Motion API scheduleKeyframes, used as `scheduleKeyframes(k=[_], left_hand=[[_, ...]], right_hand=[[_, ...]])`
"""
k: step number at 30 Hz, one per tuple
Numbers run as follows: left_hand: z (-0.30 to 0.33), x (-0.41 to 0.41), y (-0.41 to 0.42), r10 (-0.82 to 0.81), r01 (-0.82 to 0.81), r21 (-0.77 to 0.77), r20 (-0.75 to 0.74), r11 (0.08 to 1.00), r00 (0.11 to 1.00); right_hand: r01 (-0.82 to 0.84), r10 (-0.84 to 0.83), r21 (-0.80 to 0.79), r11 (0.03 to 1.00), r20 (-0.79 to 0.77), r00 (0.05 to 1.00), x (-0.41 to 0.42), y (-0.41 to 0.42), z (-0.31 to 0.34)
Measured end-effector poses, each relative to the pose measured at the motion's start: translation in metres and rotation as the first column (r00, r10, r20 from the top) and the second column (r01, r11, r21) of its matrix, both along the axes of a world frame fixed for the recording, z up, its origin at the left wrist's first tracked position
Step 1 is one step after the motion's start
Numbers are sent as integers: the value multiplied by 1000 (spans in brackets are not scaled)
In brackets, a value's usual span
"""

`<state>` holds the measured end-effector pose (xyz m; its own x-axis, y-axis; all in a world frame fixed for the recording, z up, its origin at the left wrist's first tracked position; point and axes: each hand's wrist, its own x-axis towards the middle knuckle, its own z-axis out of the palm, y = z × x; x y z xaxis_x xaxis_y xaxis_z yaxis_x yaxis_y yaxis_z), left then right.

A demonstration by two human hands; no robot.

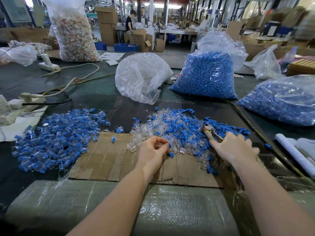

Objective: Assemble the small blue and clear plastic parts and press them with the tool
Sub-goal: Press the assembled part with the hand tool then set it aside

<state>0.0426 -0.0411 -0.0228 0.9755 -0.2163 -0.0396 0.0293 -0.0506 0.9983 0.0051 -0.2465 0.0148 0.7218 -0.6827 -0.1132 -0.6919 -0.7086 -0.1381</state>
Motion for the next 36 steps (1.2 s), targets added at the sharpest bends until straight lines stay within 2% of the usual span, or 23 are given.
scheduleKeyframes(k=[2, 5, 11, 15, 17, 19, 21, 23, 25, 27, 31, 36], left_hand=[[1, 0, 0, 1, -1, 3, -7, 1000, 1000], [2, 0, 0, 6, -6, 14, 5, 1000, 1000], [4, 4, 1, 29, -32, -59, -59, 998, 998], [10, 13, 1, 66, -77, -137, -86, 988, 994], [14, 18, -1, 80, -95, -161, -93, 982, 992], [17, 22, -2, 104, -118, -176, -90, 977, 991], [19, 25, -3, 129, -148, -197, -105, 969, 986], [21, 27, 0, 149, -172, -210, -121, 962, 981], [21, 29, 4, 159, -180, -200, -119, 963, 980], [20, 29, 6, 166, -188, -190, -124, 964, 978], [19, 28, 6, 178, -202, -173, -143, 964, 973], [20, 26, 6, 186, -204, -128, -139, 971, 973]], right_hand=[[2, 2, 48, 999, -87, 996, 3, -5, 0], [-14, 20, 66, 998, -91, 996, 7, -6, 0], [-5, 0, 73, 997, 76, 997, 6, -3, 8], [-193, 177, 36, 981, 264, 948, -1, 18, 22], [-339, 289, 108, 935, 324, 901, -7, 35, 29], [-434, 290, 397, 809, 373, 881, -13, 51, 35], [-442, 250, 641, 628, 371, 894, -17, 63, 37], [-422, 219, 743, 520, 362, 906, -18, 69, 32], [-400, 177, 796, 454, 359, 916, -18, 71, 27], [-385, 162, 821, 422, 349, 923, -17, 72, 25], [-371, 191, 796, 478, 318, 929, -20, 77, 26], [-387, 249, 791, 474, 300, 921, -21, 78, 23]])
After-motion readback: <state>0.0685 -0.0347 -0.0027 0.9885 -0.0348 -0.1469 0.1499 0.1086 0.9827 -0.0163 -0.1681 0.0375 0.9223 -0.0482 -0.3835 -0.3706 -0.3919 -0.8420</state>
